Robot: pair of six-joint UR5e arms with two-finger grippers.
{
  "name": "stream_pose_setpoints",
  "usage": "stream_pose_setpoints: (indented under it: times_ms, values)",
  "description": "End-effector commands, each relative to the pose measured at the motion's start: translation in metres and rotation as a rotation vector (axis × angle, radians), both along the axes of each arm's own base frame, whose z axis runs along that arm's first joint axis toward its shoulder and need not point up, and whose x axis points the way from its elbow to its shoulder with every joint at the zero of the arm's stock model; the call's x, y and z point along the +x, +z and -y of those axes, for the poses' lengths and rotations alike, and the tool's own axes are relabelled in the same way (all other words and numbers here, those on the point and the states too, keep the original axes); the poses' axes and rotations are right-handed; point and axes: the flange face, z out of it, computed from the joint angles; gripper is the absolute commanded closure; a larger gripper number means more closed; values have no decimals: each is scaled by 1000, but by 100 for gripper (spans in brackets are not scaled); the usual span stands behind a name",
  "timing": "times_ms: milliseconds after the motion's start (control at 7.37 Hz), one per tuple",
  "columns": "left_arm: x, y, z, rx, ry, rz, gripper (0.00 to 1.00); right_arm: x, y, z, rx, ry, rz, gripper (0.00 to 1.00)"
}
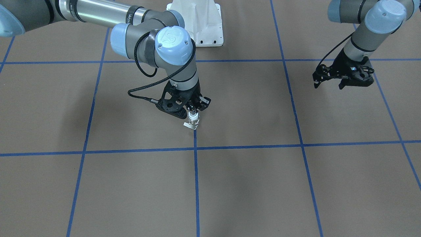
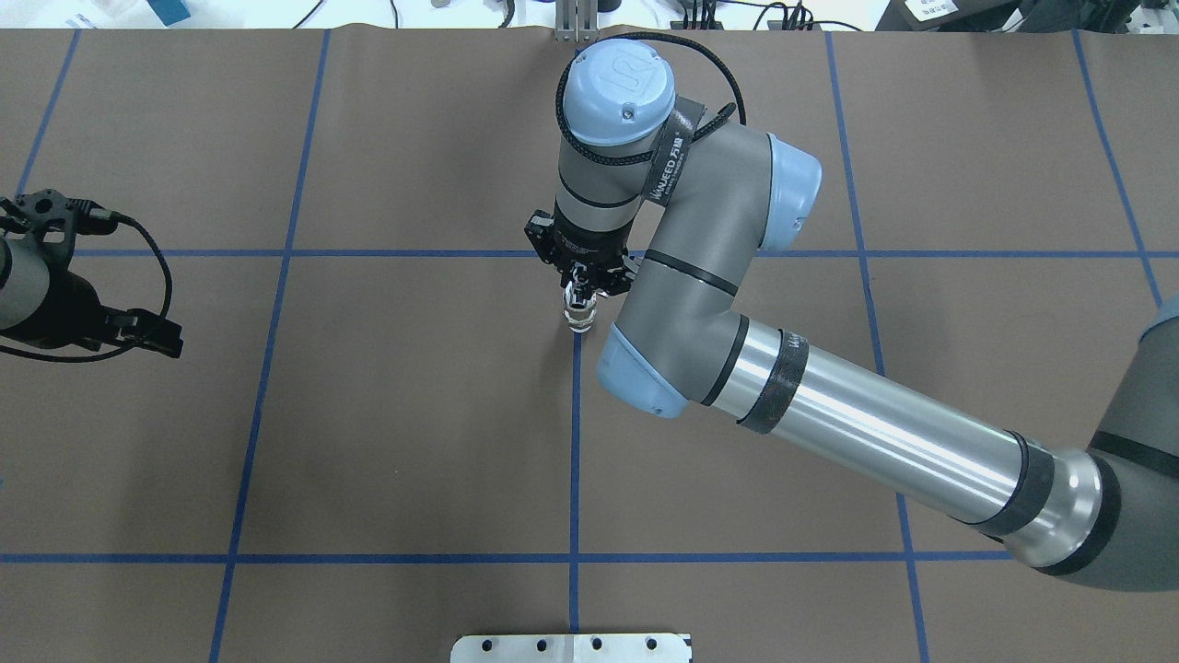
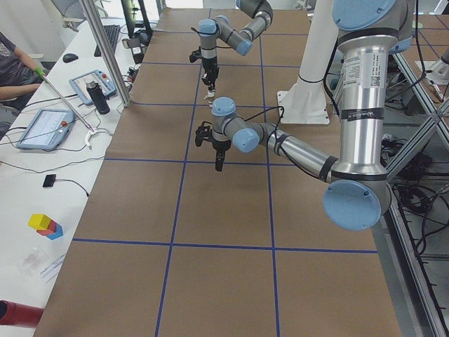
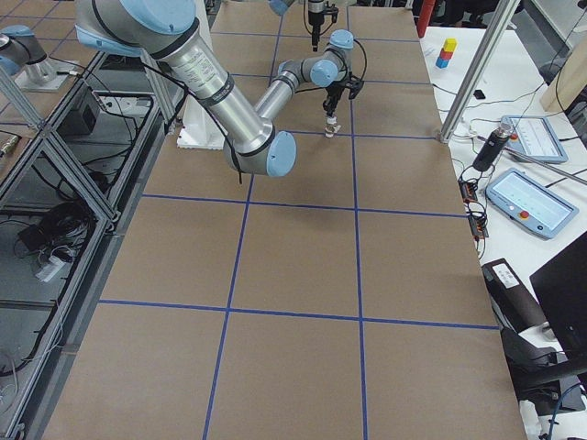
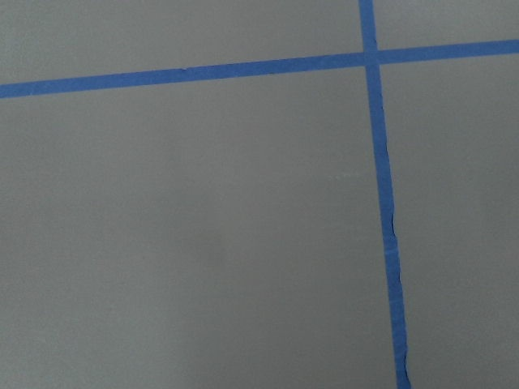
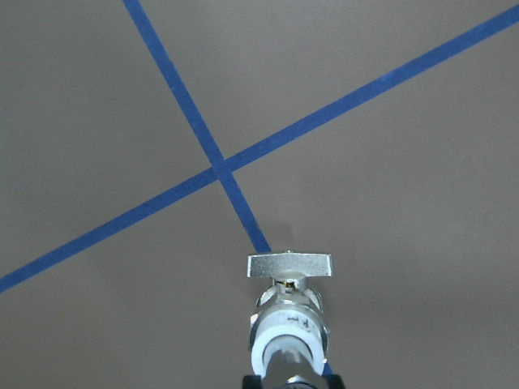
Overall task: Assemble PPR valve and pipe with both arms
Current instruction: 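Lower the fitting onto the valve top and press it in with the right gripper, then open the right gripper and lift it away from the valve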
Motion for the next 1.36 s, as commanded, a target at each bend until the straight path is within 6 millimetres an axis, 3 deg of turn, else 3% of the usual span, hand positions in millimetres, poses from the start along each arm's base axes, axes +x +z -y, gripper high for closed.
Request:
stream_pose_setpoints:
  times_ms: [0,136,271,679,814,950,1222]
  values:
    - [0,0,0,0,1,0,0,-1,2,0,3,-4,-2,47]
    - [0,0,0,0,1,0,0,-1,3,1,2,-4,-3,17]
    - [0,0,0,-1,0,0,0,-1,3,1,-3,1,-5,1]
    - [0,-1,0,0,0,-1,0,7,-2,1,9,-6,12,0]
    - [0,-1,0,2,3,-1,0,32,11,-3,6,-6,31,0]
    - [-4,0,1,-5,8,-13,0,72,33,-8,35,-30,57,0]
    - [-23,-1,9,-27,-5,-40,0,161,107,-29,139,-111,55,0]
